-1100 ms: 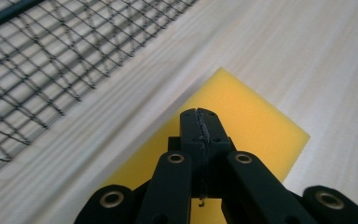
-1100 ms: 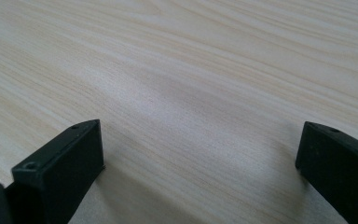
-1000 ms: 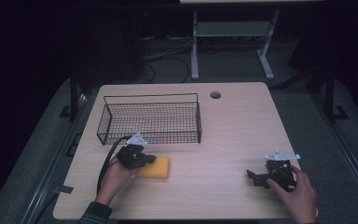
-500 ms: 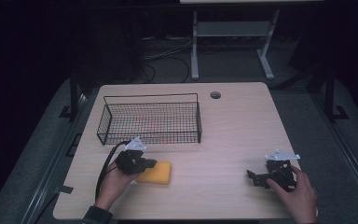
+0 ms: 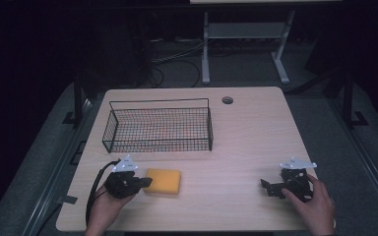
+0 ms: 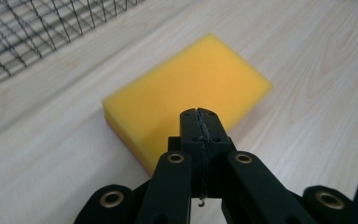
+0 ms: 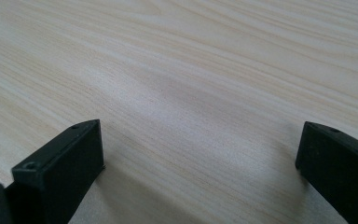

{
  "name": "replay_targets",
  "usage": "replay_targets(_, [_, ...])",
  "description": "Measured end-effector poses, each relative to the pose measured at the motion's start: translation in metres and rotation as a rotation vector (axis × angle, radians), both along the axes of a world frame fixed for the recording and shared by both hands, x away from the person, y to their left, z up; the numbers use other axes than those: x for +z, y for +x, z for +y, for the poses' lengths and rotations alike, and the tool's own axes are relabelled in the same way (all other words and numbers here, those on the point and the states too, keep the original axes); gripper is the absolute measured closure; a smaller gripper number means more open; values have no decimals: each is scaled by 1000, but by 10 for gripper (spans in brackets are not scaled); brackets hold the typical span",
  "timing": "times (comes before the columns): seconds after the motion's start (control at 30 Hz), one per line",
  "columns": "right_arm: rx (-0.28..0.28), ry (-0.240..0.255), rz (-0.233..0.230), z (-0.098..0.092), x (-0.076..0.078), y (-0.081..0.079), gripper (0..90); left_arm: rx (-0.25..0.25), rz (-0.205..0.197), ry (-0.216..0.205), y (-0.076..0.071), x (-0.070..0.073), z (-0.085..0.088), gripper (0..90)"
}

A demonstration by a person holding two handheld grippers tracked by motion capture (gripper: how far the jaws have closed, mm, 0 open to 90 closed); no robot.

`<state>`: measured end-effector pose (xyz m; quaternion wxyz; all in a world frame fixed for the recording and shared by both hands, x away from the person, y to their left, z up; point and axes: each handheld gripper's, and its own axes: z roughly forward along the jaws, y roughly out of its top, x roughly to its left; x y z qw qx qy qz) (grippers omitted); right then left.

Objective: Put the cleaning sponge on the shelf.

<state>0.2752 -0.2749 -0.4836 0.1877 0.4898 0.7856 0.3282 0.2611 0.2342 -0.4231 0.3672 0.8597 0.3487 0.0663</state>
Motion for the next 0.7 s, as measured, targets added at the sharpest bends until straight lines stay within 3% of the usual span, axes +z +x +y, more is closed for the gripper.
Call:
replay_targets(0.23, [-1,0,0,0,0,0,1,3,31,13,-10,-10,3,899])
replay_targets(0.7, [0,0,0,0,0,0,1,30,39,33,-3,-17,6,899])
